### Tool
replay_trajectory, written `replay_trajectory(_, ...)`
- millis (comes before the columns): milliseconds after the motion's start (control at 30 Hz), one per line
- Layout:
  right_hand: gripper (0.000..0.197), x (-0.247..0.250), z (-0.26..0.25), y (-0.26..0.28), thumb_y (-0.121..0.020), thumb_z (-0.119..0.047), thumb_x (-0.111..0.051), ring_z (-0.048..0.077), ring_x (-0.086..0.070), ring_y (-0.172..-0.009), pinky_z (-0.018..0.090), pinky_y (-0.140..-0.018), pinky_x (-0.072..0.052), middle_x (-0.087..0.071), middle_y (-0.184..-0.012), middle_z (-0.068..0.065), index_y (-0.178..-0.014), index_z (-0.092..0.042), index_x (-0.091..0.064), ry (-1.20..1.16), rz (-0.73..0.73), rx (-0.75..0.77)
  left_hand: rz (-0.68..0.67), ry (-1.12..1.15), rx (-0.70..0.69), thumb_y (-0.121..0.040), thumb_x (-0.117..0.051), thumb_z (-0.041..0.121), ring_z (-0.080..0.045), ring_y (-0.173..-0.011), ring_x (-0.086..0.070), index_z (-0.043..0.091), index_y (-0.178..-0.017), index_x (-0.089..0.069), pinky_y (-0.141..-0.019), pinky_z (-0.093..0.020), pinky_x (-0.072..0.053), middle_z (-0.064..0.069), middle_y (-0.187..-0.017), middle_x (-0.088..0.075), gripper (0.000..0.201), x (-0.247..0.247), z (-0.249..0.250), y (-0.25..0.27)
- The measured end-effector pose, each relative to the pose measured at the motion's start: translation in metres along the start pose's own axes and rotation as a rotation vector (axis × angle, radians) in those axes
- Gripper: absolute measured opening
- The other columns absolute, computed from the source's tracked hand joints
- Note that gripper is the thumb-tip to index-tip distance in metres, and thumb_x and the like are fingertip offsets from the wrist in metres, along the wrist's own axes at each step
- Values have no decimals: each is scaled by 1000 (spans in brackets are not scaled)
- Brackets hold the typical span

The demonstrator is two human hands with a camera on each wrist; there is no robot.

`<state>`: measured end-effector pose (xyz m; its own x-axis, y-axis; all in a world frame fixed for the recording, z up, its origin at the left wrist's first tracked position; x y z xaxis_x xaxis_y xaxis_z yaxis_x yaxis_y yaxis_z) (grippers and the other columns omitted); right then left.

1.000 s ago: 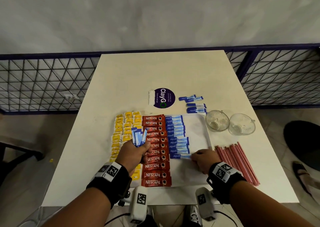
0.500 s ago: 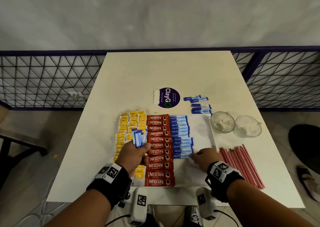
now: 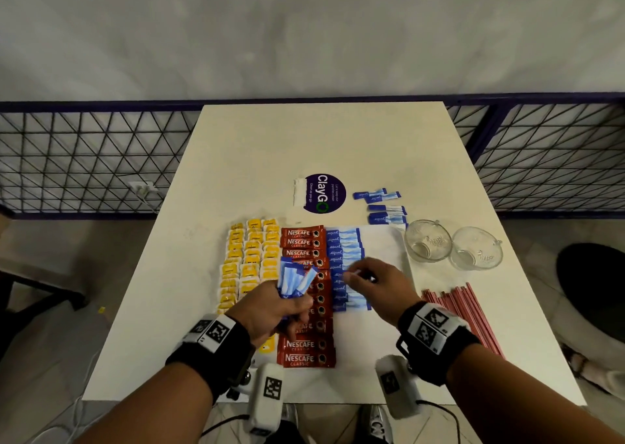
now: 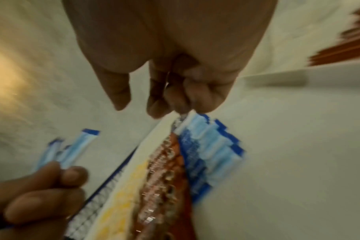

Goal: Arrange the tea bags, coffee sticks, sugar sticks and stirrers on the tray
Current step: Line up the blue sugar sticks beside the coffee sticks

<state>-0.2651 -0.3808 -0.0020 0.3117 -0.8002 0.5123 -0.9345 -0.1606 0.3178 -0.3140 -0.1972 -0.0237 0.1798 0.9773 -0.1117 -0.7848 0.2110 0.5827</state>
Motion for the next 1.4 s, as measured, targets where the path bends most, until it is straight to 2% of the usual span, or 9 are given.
replay_trajectory(67, 12, -8, -25, 0, -83, -45, -68, 5, -58, -66, 19, -63, -45, -64, -91, -9, -93, -42, -61, -131, -96, 85, -85, -28, 31, -89, -65, 6, -16, -42, -47, 3, -90, -59, -42, -25, -44, -9, -61, -59, 7, -16, 5, 1)
replay_trajectory(167, 4, -2, -35, -1, -86, -31, -68, 1, -52, -53, 18, -55, -43, -63, -75, -10, -84, -29, -65, -169, -79, 111, -139, -40, 24, -90, -64, 7, -15, -43, -46, 4, -94, -59, -44, -25, -44, -8, -64, -62, 7, -31, 16, 1)
replay_trajectory(300, 13, 14, -8, -5, -89, -21, -64, 12, -47, -48, 30, -52, -42, -60, -63, -1, -79, -12, -63, -308, 24, -9, -5, 104, -52, -92, -59, 7, -15, -41, -43, 3, -97, -56, -45, -27, -43, -12, -70, -64, 7, -19, 24, -5)
replay_trajectory(467, 13, 13, 4, -1, -90, -13, -63, 13, -46, -47, 22, -48, -40, -64, -68, 3, -86, -1, -63, -418, 17, -53, 102, 40, -109, -94, -58, 8, -14, -40, -41, 3, -91, -56, -45, -27, -42, -11, -67, -62, 6, -15, 25, -12)
replay_trajectory(667, 8, 19, 27, 0, -89, -11, -63, 12, -44, -43, 24, -46, -38, -68, -70, 4, -83, -7, -63, -473, 55, -101, 173, -35, -134, -94, -60, 11, -16, -40, -42, 3, -89, -60, -45, -28, -44, -10, -66, -64, 9, -8, 22, -18)
replay_trajectory(933, 13, -3, 105, 18, -89, -6, -62, 12, -41, -34, 18, -37, -31, -66, -71, 9, -76, -7, -62, -420, 15, -390, 413, -180, -151, -95, -59, 15, -19, -34, -43, 7, -84, -61, -47, -30, -43, -4, -61, -66, 13, 57, 14, -13)
replay_trajectory(1133, 15, -15, 117, 24, -85, -22, -70, 13, -49, -43, 20, -38, -40, -59, -52, -3, -71, -17, -68, -104, -4, -455, 386, -224, -157, -95, -59, 16, -18, -35, -44, 8, -84, -61, -48, -31, -45, -6, -63, -67, 14, 54, 9, -8)
replay_trajectory(1300, 27, -14, 116, 21, -85, -37, -67, 27, -64, -72, 37, -70, -55, -66, -68, 3, -62, -23, -64, 105, 2, -465, 403, -226, -138, -94, -60, 17, -19, -39, -46, 6, -87, -62, -45, -30, -44, -7, -65, -67, 13, 59, 5, -3)
replay_trajectory(1400, 30, -14, 114, 19, -85, -43, -64, 27, -67, -80, 33, -73, -55, -72, -78, 6, -68, -18, -69, 186, 11, -474, 397, -232, -135, -95, -59, 17, -21, -40, -46, 6, -86, -62, -45, -29, -44, -6, -65, -68, 14, 61, 4, -1)
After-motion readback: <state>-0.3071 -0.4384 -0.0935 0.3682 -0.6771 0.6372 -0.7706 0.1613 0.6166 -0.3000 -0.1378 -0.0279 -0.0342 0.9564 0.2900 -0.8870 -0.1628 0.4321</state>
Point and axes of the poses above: each hand's wrist, its own y-axis away from the middle knuckle, its own x-axis out of the back of the hand, z = x × y, the point moved 10 cm from there along -y, towards the middle knuckle
